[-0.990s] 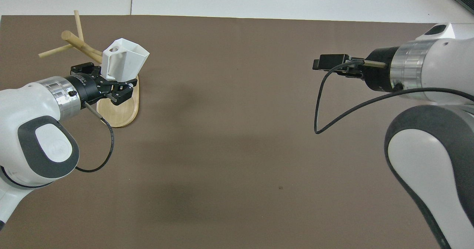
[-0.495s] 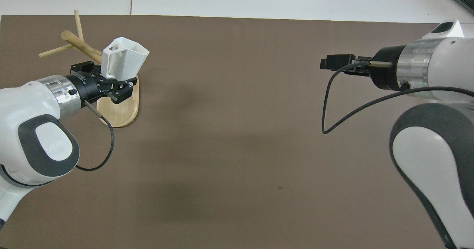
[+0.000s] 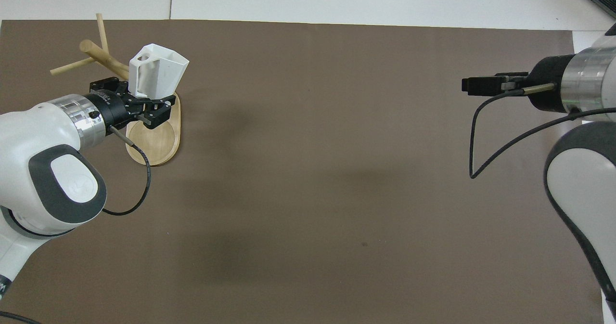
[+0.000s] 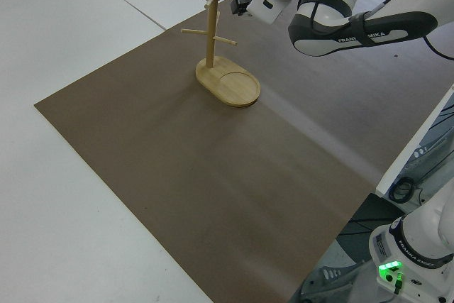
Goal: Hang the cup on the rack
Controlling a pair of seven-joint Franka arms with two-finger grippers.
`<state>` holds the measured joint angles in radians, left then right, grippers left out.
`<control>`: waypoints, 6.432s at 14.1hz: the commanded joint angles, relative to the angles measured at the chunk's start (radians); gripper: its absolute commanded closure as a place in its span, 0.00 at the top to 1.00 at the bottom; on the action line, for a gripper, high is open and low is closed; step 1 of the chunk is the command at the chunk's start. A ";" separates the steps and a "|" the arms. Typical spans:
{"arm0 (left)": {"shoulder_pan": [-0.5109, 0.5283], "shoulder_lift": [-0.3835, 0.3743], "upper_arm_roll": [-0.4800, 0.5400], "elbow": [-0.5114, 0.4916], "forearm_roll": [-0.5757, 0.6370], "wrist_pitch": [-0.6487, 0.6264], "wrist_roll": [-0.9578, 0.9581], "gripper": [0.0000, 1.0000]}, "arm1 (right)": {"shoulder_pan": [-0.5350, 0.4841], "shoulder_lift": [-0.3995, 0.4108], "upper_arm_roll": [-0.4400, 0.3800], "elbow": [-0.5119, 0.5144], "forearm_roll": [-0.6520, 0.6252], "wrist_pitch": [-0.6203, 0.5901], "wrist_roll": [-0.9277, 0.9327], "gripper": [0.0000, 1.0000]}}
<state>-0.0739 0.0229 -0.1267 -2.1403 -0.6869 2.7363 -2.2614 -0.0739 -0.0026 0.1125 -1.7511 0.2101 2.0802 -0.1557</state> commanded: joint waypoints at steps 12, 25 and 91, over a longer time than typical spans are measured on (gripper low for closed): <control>0.013 0.022 0.004 0.010 0.010 0.049 -0.127 0.00 | -0.007 -0.022 -0.083 0.080 -0.074 -0.317 -0.143 1.00; 0.028 0.034 0.006 0.014 0.010 0.069 -0.165 1.00 | -0.006 -0.026 -0.122 0.143 -0.199 -0.519 -0.137 1.00; 0.034 -0.199 0.081 0.418 0.711 -1.113 2.237 1.00 | 0.002 -0.028 -0.163 0.145 -0.187 -0.457 0.107 1.00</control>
<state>-0.0370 -0.1474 -0.0469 -1.6886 0.0140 1.6030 -0.0302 -0.0709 -0.0255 -0.0540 -1.5966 0.0196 1.6157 -0.0678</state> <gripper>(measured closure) 0.000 0.000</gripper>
